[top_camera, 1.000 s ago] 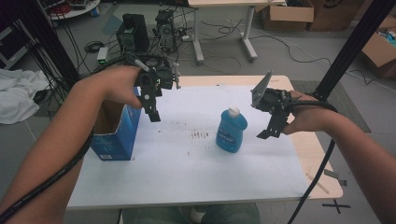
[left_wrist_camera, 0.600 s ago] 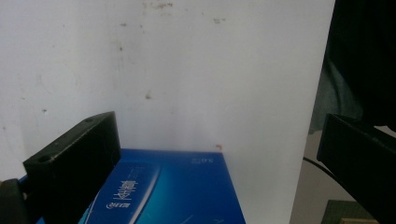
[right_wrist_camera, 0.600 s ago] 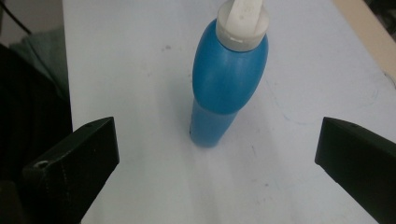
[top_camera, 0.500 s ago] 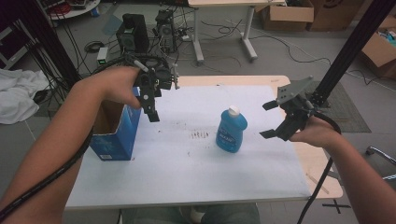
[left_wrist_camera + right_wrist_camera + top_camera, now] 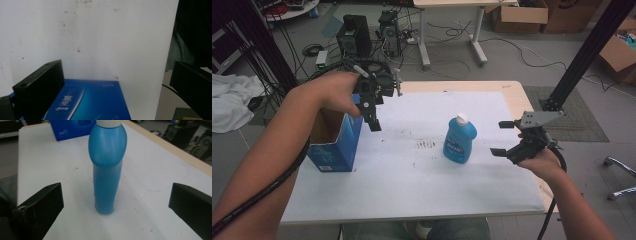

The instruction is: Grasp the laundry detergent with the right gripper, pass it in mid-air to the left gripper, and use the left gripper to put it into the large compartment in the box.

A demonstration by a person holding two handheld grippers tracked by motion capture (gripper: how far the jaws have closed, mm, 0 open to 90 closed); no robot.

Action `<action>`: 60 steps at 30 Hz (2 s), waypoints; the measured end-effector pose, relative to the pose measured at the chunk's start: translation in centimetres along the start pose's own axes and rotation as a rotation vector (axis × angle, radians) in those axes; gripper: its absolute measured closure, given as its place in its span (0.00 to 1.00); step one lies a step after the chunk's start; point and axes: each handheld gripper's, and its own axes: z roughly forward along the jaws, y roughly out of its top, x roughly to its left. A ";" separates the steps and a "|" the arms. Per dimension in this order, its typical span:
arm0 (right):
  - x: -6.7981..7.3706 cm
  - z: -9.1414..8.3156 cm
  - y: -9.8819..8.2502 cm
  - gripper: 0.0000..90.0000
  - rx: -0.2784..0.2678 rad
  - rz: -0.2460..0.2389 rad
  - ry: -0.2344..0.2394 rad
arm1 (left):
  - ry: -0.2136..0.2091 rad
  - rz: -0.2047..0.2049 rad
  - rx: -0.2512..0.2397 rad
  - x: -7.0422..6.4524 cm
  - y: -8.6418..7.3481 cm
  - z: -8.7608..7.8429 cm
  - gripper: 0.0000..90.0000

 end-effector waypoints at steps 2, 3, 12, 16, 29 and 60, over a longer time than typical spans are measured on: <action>0.3 0.7 -0.9 0.00 -0.014 0.010 -0.003 | -0.001 -0.001 -0.001 0.0 0.0 0.0 0.00; 0.5 1.1 -1.4 0.00 -0.016 0.013 -0.012 | 0.000 0.000 -0.004 0.0 -0.1 0.0 0.00; 1.0 4.2 -3.6 0.00 -0.044 0.052 -0.024 | -0.005 -0.003 0.001 0.0 -0.1 0.3 0.00; 1.1 5.5 -3.7 0.00 -0.049 0.053 -0.028 | -0.003 -0.006 -0.001 0.0 -0.3 0.2 0.00; 1.0 8.4 -4.2 0.00 -0.080 0.083 -0.026 | -0.005 -0.007 0.003 -0.2 -0.3 0.3 0.00; 0.9 12.6 -5.0 0.04 -0.145 0.116 -0.040 | -0.017 -0.033 0.014 -0.1 -1.3 1.0 0.00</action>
